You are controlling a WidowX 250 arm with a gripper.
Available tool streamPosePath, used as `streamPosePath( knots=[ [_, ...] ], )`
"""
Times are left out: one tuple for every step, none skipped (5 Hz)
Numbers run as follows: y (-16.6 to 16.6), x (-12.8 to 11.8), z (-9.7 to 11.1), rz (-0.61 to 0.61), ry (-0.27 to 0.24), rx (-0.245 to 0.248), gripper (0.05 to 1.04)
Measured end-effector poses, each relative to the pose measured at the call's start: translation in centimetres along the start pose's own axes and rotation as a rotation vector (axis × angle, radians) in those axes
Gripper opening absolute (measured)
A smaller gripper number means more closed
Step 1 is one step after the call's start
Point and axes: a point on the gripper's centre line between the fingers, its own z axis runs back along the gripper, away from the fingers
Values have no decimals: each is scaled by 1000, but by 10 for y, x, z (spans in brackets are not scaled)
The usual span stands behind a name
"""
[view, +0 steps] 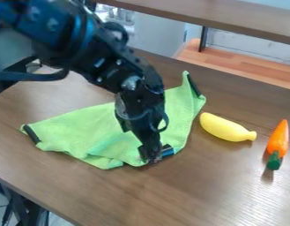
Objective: Unfold the cloth from the left
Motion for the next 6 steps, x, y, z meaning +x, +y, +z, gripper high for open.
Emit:
streamPosePath(
  knots=[
    [0,4,-12,36,13,4,999],
    [-3,10,-16,49,11,7,999],
    [-4,16,-22,65,16,20,999],
    [-11,17,-26,60,20,17,997],
    [-15,21,-28,62,19,27,942],
    [-16,22,-34,74,25,34,665]
  ],
)
